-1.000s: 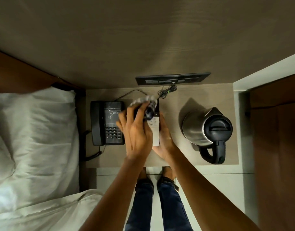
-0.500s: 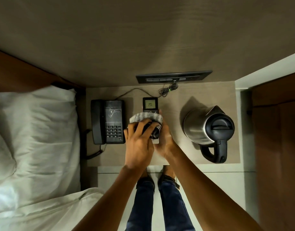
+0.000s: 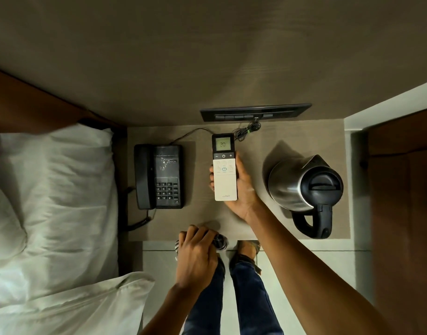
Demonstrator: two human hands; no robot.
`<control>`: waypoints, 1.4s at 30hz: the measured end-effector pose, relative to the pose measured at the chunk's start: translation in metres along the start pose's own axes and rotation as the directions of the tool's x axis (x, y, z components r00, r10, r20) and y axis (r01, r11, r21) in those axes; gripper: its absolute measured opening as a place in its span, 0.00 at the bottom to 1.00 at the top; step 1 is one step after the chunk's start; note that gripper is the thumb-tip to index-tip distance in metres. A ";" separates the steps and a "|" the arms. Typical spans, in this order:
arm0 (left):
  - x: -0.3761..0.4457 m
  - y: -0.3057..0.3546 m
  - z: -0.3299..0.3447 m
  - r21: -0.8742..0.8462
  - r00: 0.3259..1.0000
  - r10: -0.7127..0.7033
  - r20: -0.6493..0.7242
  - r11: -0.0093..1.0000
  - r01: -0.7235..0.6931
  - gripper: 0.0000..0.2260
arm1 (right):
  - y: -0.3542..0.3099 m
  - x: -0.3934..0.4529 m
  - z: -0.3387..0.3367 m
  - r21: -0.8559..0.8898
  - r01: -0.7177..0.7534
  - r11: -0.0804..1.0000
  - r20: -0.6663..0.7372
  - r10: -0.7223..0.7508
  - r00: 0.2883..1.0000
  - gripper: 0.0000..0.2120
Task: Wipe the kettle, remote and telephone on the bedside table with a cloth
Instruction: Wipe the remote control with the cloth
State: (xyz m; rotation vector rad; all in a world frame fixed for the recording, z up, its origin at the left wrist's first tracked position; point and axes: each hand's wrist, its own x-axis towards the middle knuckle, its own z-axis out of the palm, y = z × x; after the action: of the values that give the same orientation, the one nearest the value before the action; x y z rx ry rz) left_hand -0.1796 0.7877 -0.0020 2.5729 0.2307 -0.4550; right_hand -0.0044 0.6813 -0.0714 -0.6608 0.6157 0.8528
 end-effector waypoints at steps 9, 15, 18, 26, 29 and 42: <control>-0.002 -0.014 0.003 -0.026 0.997 -0.074 0.030 0.997 0.075 0.13 | 0.013 0.004 -0.014 -0.026 -0.036 0.999 -0.117 0.033 0.993 0.27; -0.003 -0.015 0.006 -0.047 0.997 -0.070 0.043 0.996 0.072 0.16 | 0.024 0.010 -0.013 -0.220 -0.052 0.974 -0.239 -0.002 0.971 0.24; -0.004 -0.015 0.007 -0.057 0.997 -0.066 0.042 0.996 0.068 0.17 | 0.028 0.013 -0.009 -0.314 -0.012 0.950 -0.273 -0.078 0.959 0.19; -0.008 -0.018 0.004 -0.080 0.999 -0.046 0.021 0.996 0.047 0.17 | 0.036 0.017 -0.015 -0.520 0.105 0.847 -0.307 -0.300 0.903 0.14; -0.008 -0.021 0.005 -0.086 0.999 -0.042 0.010 0.995 0.043 0.16 | 0.037 0.019 -0.020 -0.583 0.096 0.807 -0.318 -0.335 0.887 0.16; -0.005 -0.031 0.005 -0.127 0.999 -0.042 -0.009 0.991 0.040 0.15 | 0.044 0.022 -0.021 -0.795 0.139 0.591 -0.326 -0.608 0.724 0.15</control>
State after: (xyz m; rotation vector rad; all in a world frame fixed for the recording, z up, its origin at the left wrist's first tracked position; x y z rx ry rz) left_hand -0.1931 0.8112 -0.0181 2.4512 0.3072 -0.4259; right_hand -0.0342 0.6975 -0.1125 -1.7965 0.6086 0.4155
